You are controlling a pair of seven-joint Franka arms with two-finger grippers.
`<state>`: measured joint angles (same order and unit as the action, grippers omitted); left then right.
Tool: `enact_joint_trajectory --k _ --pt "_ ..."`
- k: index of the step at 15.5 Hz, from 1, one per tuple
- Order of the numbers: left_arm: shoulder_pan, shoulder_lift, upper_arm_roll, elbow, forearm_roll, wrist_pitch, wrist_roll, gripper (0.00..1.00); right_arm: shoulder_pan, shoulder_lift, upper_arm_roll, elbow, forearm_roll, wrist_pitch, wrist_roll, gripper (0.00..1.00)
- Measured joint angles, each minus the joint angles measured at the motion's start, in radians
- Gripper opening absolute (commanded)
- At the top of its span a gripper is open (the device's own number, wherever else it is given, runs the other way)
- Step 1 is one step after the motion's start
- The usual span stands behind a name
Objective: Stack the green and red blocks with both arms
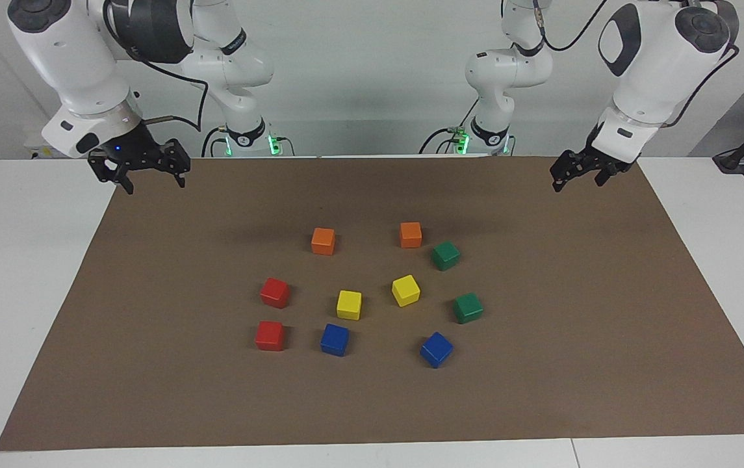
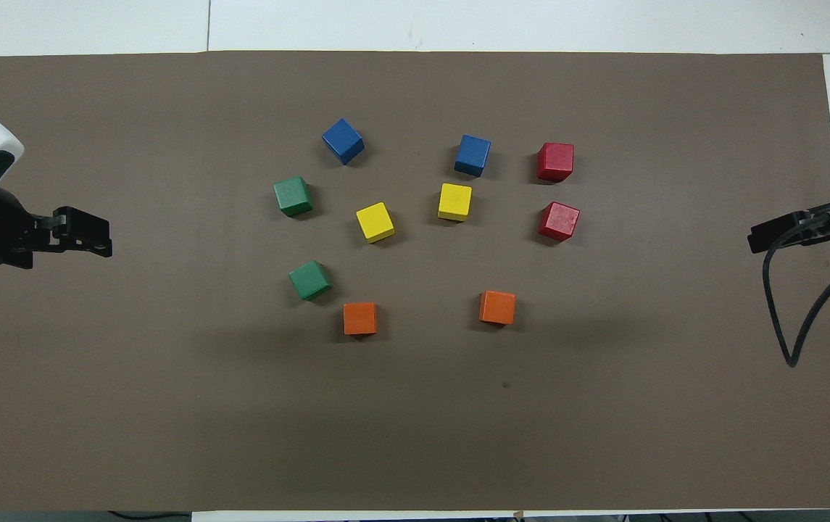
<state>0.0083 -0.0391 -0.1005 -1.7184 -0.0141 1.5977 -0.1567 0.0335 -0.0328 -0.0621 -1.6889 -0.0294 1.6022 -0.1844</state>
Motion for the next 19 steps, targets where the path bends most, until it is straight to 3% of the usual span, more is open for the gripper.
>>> enact_joint_trajectory --k 10,15,19 --pt "0.0 0.0 0.0 0.0 0.0 0.0 0.0 1.0 0.005 0.0 0.019 -0.005 0.0 0.016 0.049 1.0" --pt "0.0 0.0 0.0 0.0 0.0 0.0 0.0 1.0 0.092 0.007 0.038 -0.127 0.002 0.217 0.29 1.0" --pt "0.0 0.0 0.0 0.0 0.0 0.0 0.0 1.0 0.176 0.116 0.042 -0.199 0.036 0.424 0.587 1.0"
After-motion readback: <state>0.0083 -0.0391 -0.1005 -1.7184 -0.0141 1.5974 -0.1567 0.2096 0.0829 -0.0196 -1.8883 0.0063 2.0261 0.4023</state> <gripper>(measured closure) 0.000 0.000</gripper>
